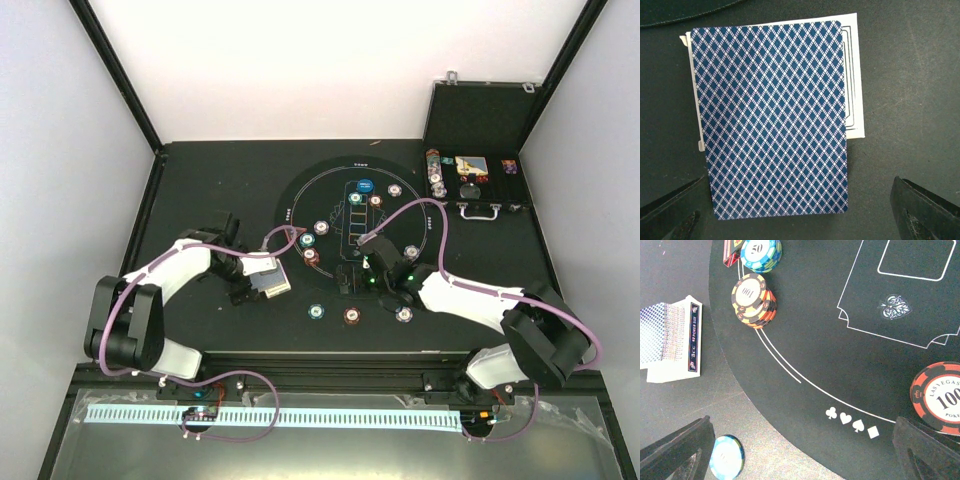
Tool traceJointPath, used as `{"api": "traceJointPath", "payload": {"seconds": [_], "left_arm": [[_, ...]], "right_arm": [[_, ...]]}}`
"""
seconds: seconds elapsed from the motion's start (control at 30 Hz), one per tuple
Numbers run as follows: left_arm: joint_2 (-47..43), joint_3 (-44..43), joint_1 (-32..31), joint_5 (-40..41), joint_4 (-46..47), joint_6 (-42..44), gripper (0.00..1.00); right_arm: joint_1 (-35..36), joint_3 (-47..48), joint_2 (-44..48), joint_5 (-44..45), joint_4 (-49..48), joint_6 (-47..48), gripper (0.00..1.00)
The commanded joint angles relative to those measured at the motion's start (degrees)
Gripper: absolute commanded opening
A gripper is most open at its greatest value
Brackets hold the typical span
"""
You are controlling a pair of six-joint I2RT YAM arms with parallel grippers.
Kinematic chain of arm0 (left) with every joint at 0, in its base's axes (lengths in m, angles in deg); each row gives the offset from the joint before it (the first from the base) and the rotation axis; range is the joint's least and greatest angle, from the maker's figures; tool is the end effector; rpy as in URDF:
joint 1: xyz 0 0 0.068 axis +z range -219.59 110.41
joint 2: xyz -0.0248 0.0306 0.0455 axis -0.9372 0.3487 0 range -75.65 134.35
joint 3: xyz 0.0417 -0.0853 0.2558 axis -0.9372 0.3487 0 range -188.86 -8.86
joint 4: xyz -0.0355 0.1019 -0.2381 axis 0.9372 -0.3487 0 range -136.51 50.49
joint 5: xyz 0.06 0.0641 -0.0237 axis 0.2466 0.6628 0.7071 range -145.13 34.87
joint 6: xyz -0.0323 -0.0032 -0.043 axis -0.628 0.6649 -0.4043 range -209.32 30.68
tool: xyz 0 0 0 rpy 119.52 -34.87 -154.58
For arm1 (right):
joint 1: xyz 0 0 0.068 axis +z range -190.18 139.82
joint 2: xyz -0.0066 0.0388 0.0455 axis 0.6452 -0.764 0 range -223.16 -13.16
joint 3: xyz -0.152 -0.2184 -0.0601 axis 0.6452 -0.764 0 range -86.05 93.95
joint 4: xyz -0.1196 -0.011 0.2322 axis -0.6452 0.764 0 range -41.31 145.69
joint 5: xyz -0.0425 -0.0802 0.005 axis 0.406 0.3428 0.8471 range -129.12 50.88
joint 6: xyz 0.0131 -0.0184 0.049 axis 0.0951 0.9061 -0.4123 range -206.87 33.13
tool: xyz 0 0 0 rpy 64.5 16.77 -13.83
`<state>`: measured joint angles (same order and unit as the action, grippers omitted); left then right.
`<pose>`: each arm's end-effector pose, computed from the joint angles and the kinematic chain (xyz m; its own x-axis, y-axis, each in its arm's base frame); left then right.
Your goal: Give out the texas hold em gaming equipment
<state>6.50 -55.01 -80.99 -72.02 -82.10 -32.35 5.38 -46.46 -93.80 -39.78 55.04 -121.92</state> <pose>0.2321 -0.0573 0.1737 -0.3180 0.8825 -0.3466 0.9394 0.3427 0.0106 0.1926 0.1969 0.1777 -0.8351 -0.0315 -0.5492 -0.2930 0.8704 0.3956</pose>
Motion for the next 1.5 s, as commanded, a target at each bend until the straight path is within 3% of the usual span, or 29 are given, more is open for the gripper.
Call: {"api": "traceJointPath", "payload": {"seconds": [0.0,1.47], "left_arm": [[1.5,-1.7,-0.8,1.7,1.5,0.0,0.99],[8.8,-0.5,-3.5,8.8,9.2,-8.5,0.99]], "right_arm": [[0.0,-0.2,-0.3,0.0,-1.5,0.0,1.0],[0.0,-0.1,-0.6,0.3,-1.4,-0.2,1.0]]}}
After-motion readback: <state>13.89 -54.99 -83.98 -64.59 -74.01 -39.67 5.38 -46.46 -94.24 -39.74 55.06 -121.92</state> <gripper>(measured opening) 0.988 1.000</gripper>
